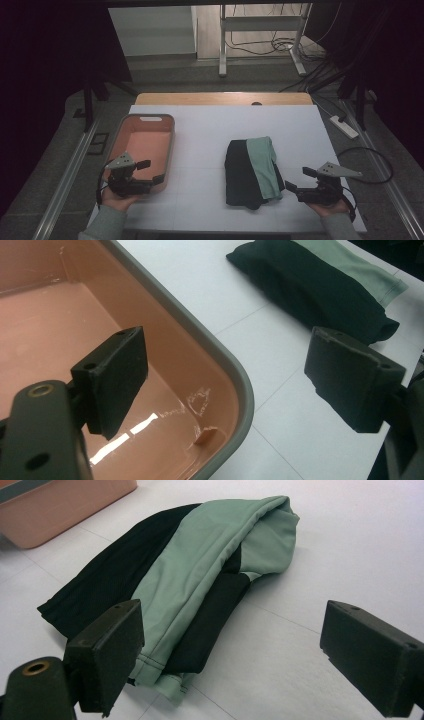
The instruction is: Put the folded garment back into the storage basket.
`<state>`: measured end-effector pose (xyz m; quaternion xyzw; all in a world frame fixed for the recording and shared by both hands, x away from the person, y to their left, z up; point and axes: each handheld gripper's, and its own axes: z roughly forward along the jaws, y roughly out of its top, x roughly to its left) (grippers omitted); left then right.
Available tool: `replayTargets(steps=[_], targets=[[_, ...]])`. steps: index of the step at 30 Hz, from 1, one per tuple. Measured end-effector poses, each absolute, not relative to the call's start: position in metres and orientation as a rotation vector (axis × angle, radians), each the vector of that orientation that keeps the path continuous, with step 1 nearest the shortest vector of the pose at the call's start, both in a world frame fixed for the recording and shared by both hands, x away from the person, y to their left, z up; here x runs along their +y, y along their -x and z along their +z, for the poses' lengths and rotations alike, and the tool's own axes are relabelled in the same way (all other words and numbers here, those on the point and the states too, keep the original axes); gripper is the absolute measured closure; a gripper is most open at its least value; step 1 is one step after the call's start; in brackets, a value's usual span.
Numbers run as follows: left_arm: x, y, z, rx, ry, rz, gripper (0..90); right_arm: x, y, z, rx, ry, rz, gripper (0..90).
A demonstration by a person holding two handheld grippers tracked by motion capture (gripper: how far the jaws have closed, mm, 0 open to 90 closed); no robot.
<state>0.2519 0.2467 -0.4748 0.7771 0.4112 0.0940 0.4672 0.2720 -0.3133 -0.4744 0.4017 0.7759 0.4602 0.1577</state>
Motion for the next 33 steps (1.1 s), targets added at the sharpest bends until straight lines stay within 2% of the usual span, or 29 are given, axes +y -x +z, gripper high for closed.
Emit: replayTargets(steps=[33], targets=[[0.2423,-0.2524,-0.4706,0.996,-1.909,0.232,16.5,-0.3108,-0.2728,-0.4750,2.217,-1.156,1.309,12.3]])
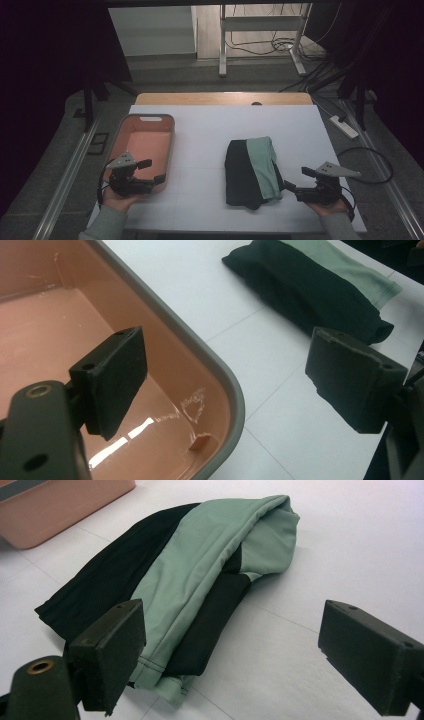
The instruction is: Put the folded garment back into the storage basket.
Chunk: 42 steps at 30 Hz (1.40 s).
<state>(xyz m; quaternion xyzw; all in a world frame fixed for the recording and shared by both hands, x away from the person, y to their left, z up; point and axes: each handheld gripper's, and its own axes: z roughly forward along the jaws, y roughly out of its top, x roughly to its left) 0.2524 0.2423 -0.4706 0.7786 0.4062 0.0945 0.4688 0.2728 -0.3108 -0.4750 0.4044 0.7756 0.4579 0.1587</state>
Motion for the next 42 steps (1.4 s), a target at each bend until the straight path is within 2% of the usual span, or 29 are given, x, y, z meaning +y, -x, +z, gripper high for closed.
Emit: replayTargets(steps=[42], targets=[[0.211,-0.268,-0.449,0.915,-1.937,0.214,15.9,-0.312,-0.273,-0.478,2.220,-1.170,1.298,13.2]])
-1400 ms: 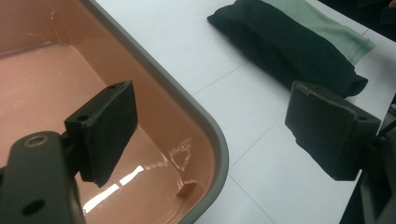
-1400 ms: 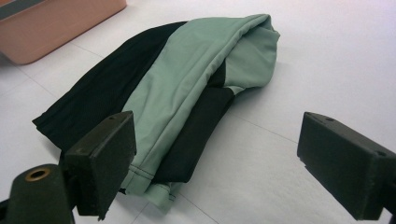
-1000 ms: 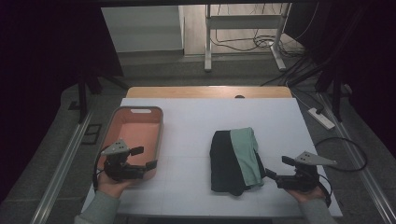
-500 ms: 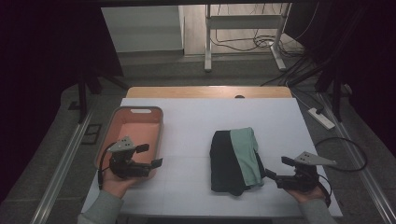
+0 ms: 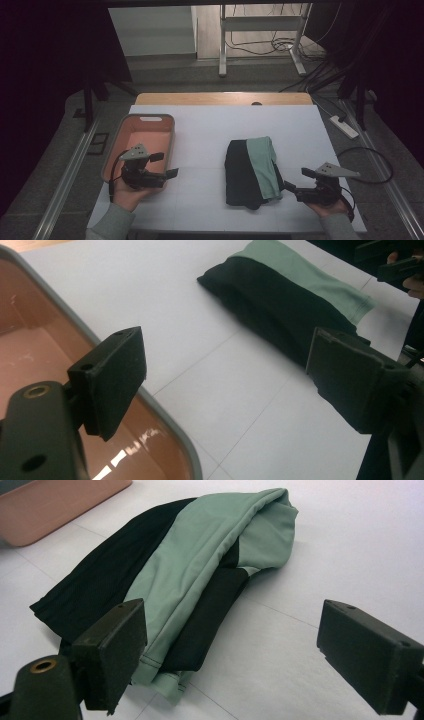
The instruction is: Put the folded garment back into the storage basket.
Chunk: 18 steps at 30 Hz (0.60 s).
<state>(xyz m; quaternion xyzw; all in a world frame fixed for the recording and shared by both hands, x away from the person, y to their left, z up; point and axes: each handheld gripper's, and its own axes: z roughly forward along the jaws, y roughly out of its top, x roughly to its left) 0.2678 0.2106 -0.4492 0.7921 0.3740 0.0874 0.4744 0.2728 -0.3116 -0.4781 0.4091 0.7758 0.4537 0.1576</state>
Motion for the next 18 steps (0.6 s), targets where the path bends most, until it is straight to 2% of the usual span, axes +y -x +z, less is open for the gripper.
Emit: replayTargets(steps=[18], targets=[[0.195,-0.273,-0.444,0.876,-1.958,0.194,15.8,-0.312,-0.273,-0.479,2.221,-1.172,1.294,13.4]])
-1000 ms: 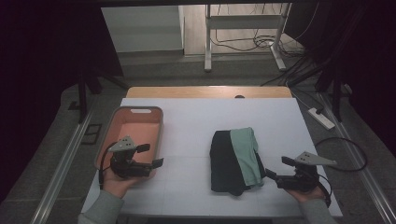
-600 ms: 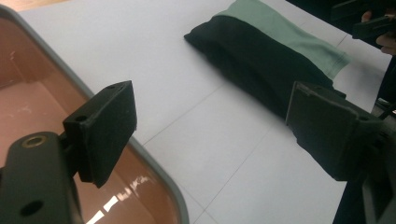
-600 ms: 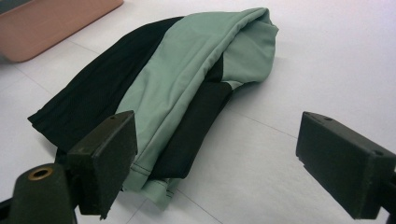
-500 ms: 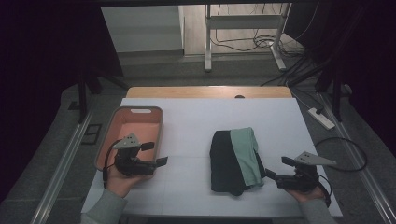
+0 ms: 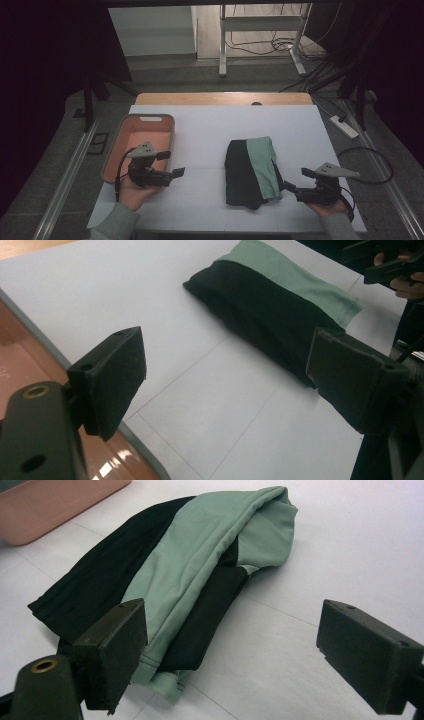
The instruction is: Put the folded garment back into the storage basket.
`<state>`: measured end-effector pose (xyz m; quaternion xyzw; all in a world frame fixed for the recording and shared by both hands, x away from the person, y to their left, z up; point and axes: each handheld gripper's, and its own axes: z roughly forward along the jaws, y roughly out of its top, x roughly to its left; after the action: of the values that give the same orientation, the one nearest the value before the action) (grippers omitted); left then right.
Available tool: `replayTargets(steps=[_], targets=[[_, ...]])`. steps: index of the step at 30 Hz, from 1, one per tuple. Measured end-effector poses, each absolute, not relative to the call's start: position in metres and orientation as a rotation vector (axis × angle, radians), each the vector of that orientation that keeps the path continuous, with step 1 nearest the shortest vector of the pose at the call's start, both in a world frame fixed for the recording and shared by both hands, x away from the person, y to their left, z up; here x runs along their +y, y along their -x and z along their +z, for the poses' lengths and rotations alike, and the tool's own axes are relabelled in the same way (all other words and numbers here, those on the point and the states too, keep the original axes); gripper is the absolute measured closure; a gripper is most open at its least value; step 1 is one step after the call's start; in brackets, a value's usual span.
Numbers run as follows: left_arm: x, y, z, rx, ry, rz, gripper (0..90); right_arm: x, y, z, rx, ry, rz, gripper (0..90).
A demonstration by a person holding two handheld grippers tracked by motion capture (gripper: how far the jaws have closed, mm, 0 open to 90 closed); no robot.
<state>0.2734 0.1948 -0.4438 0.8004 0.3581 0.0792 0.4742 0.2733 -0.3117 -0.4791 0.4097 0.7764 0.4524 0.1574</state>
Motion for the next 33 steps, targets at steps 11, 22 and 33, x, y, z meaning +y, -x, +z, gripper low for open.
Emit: replayTargets(steps=[11,22,33], targets=[[0.183,-0.277,-0.440,0.849,-1.969,0.167,15.5,-0.312,-0.274,-0.479,2.220,-1.175,1.293,13.4],[0.168,-0.281,-0.436,0.822,-1.981,0.152,15.0,-0.312,-0.274,-0.480,2.217,-1.177,1.291,13.5],[0.153,-0.287,-0.434,0.801,-2.006,0.134,14.8,-0.312,-0.274,-0.480,2.215,-1.179,1.290,13.5]])
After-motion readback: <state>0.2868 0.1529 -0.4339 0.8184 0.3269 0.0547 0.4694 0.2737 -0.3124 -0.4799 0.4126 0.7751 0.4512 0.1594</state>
